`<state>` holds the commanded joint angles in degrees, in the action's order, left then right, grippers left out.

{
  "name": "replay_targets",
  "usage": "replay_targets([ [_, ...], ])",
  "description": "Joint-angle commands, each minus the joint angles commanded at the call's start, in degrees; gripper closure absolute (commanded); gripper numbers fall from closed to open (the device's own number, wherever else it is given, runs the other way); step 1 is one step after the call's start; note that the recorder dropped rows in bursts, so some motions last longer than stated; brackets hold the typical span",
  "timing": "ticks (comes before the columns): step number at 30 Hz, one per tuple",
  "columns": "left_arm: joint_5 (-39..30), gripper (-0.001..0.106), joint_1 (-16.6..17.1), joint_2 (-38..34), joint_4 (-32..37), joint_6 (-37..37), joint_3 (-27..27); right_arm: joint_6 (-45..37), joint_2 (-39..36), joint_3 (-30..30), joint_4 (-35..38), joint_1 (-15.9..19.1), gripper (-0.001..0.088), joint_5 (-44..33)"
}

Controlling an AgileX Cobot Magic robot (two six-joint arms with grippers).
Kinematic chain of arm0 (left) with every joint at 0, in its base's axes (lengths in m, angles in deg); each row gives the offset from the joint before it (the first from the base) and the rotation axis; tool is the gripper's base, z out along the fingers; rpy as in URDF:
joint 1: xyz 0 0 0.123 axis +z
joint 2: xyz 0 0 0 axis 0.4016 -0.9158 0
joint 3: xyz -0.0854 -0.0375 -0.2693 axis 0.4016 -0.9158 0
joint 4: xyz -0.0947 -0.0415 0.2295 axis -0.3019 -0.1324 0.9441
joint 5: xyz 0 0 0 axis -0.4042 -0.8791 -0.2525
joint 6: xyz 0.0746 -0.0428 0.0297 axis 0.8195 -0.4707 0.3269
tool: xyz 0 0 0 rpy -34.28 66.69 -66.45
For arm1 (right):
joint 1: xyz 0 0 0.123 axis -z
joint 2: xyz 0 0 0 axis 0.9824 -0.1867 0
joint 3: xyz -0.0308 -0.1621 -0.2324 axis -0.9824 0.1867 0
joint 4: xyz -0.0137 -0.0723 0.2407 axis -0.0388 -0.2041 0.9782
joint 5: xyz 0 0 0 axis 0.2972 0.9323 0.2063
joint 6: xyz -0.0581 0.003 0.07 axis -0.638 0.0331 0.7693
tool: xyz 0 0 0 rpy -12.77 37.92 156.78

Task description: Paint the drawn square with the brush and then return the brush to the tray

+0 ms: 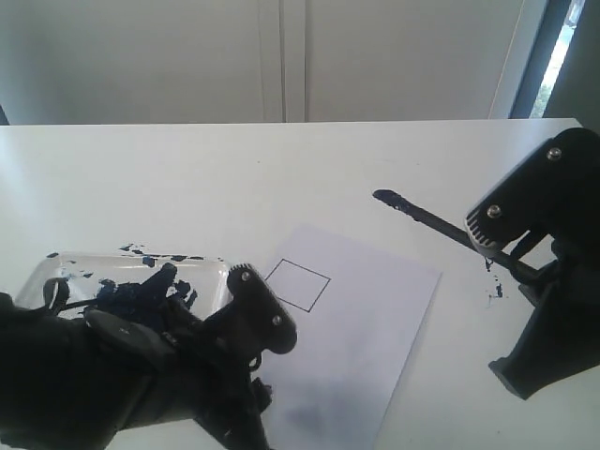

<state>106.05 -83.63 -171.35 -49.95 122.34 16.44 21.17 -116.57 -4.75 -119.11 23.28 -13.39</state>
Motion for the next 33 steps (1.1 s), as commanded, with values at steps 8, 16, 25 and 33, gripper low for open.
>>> replay_targets([
  [8,-9.8,0.057,6.7,-4.0,0.0,-9.0,6.8,0.0,0.0,0.0,0.3,0.0,0.0868,0.5],
  [16,-12.2,0.057,6.7,-12.2,0.0,-8.2,11.7,0.0,0.0,0.0,0.4,0.0,0.0868,0.5],
  [25,-19.4,0.057,6.7,-16.6,0.0,-9.0,16.3,0.0,0.0,0.0,-0.1,0.0,0.0868,0.2],
  [33,-27.4,0.057,6.6,-17.3,0.0,-9.0,16.2,0.0,0.0,0.0,-1.8,0.0,0.0868,-1.2],
])
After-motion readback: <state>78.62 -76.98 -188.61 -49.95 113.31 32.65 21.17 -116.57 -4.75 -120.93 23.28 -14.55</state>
